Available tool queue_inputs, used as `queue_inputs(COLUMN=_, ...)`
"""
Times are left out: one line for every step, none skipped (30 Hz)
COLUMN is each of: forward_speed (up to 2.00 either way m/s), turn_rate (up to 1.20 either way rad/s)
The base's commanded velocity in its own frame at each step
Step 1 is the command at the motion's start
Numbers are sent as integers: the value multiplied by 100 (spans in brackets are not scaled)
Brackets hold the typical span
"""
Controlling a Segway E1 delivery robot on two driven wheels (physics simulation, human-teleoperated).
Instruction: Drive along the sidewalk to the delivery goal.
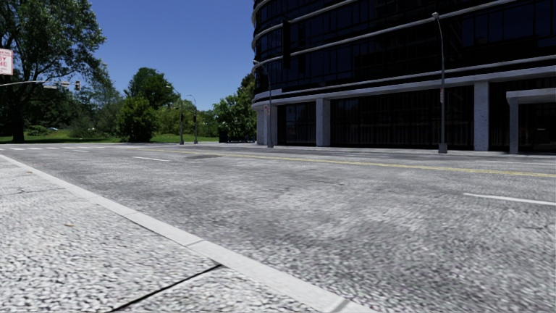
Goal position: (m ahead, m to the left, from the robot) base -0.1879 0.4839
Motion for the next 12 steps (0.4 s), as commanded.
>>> queue_inputs(forward_speed=0, turn_rate=0)
queue_inputs(forward_speed=0, turn_rate=0)
queue_inputs(forward_speed=0, turn_rate=0)
queue_inputs(forward_speed=0, turn_rate=0)
queue_inputs(forward_speed=0, turn_rate=0)
queue_inputs(forward_speed=0, turn_rate=0)
queue_inputs(forward_speed=0, turn_rate=0)
queue_inputs(forward_speed=0, turn_rate=0)
queue_inputs(forward_speed=0, turn_rate=0)
queue_inputs(forward_speed=0, turn_rate=0)
queue_inputs(forward_speed=0, turn_rate=0)
queue_inputs(forward_speed=0, turn_rate=0)
